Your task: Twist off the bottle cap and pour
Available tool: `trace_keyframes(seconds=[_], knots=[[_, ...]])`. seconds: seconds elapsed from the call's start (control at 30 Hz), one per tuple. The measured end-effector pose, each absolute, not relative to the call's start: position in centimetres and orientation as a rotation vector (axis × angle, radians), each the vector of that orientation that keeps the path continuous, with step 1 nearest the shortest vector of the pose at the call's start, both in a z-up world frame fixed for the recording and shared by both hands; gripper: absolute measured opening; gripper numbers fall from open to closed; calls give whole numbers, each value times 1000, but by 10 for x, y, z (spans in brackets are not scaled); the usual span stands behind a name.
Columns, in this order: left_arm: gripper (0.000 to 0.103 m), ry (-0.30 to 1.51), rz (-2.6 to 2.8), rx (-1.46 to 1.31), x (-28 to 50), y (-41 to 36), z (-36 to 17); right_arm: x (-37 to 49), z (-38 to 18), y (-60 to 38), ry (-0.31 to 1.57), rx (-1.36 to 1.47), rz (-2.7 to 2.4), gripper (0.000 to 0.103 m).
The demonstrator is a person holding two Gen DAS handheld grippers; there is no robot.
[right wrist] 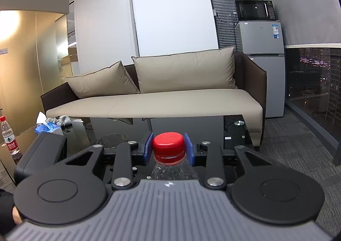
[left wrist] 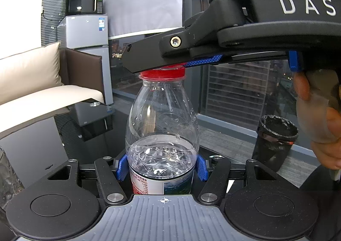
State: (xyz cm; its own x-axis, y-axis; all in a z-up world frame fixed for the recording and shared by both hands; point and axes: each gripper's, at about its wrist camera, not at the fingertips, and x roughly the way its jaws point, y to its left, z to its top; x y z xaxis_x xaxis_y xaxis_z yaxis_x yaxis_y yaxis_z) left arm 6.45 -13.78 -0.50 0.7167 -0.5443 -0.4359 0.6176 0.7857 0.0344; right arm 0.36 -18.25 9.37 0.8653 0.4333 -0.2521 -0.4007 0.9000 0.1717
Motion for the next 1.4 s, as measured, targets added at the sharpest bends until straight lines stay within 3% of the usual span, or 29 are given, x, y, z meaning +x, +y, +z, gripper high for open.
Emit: trace_keyframes(seconds=[0.63,0.87,1.4], knots=[[56,412,-662,178,66,-135,-4,20,87,-203,235,24,623,32],[56,415,-655,174,64,-136,-4,21,96,-193,277,120,529,33],[56,417,-660,181,65,-137,-3,21,97,-178,266,44,490,32]])
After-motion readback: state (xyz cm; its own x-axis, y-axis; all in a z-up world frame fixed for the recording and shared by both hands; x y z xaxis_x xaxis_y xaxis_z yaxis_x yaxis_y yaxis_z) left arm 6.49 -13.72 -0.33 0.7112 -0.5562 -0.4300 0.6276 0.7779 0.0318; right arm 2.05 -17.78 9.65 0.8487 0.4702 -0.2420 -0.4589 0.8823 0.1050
